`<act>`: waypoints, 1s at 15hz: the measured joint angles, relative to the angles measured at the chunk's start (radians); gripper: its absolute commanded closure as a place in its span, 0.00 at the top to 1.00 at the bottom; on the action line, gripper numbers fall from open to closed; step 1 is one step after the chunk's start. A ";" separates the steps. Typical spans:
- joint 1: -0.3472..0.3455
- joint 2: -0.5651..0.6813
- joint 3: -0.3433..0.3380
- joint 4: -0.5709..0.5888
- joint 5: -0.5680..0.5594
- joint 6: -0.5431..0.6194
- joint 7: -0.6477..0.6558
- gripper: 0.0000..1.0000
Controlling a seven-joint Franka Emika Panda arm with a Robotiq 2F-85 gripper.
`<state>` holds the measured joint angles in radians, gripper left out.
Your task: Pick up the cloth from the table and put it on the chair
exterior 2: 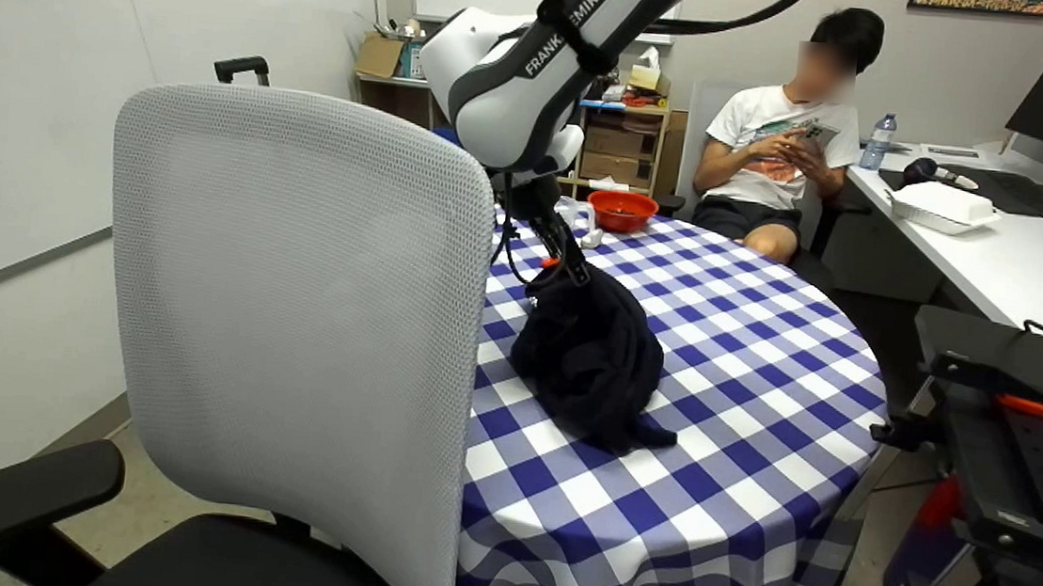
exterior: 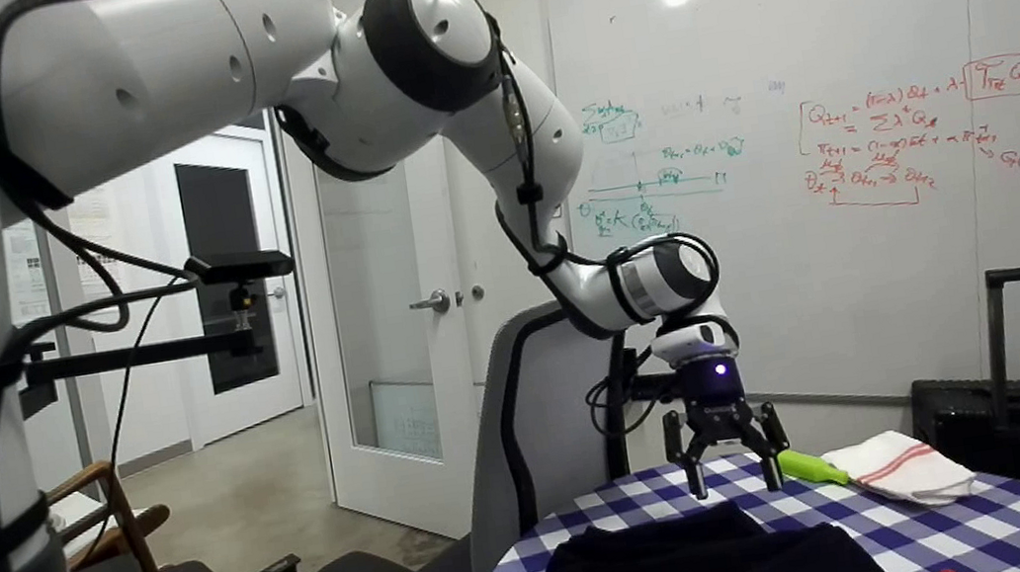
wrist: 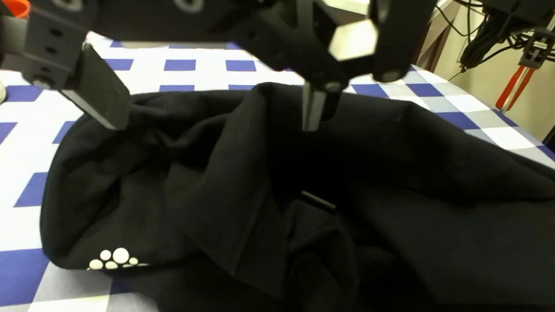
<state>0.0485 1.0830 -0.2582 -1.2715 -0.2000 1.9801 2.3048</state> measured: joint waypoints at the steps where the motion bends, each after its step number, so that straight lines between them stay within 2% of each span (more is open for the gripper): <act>1: -0.001 0.010 0.000 0.012 0.000 -0.004 0.000 1.00; 3: -0.002 0.030 0.001 0.037 0.002 -0.014 0.000 0.99; 5: -0.003 0.048 0.002 0.062 0.004 -0.027 0.000 0.74; 6: -0.004 0.057 0.003 0.074 0.005 -0.034 0.000 0.71; 8: -0.007 0.077 0.004 0.100 0.006 -0.050 0.000 0.59; 15: -0.020 0.135 0.005 0.182 0.006 -0.099 -0.001 0.05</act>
<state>0.0285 1.2178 -0.2529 -1.0896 -0.1936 1.8813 2.3041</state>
